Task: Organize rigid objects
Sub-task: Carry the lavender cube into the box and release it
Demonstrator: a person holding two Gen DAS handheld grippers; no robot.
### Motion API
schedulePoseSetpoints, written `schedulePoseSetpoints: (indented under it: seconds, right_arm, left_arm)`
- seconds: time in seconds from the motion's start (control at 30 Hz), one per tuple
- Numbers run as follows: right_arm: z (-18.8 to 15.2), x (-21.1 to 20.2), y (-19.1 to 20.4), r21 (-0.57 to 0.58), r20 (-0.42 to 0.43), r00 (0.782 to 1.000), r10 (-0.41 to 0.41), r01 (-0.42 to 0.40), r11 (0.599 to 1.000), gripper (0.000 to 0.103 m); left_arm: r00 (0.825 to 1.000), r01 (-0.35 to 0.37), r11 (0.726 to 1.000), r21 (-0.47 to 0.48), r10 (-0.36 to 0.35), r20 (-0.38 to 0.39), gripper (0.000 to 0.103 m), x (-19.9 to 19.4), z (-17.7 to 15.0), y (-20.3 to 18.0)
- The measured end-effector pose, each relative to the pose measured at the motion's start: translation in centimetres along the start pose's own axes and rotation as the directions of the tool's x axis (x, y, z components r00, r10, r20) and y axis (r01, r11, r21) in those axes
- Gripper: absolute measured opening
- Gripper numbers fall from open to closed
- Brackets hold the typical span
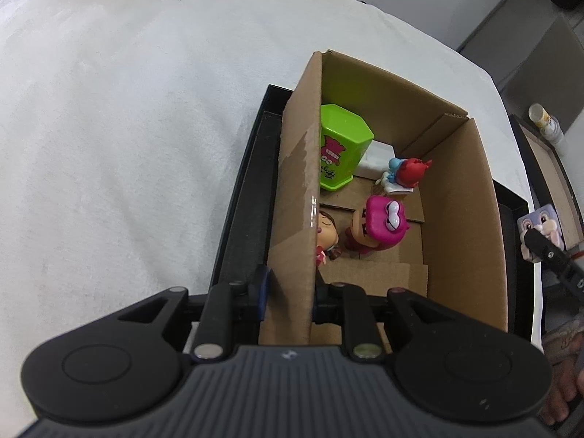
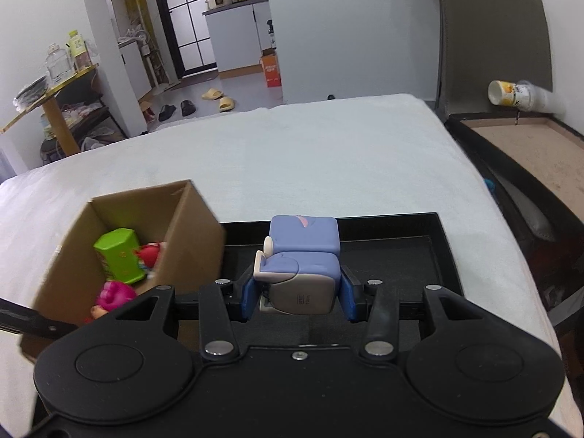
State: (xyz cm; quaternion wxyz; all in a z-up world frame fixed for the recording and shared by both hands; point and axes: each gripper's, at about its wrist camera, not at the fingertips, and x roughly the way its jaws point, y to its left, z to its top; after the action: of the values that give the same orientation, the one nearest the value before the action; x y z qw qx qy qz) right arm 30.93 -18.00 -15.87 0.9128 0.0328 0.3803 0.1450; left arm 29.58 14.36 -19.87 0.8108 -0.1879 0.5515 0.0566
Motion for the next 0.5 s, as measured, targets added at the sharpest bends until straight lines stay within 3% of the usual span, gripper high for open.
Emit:
schedulePoseSetpoints:
  seconds: [0.5]
  right_arm:
    - [2.3, -2.3, 5.5, -0.031, -0.044, 0.996, 0.076, -0.077, 0.997, 0.043]
  left_arm:
    - [0.999, 0.037, 0.999, 0.019, -0.037, -0.004, 0.023, 0.1, 0.0, 0.2]
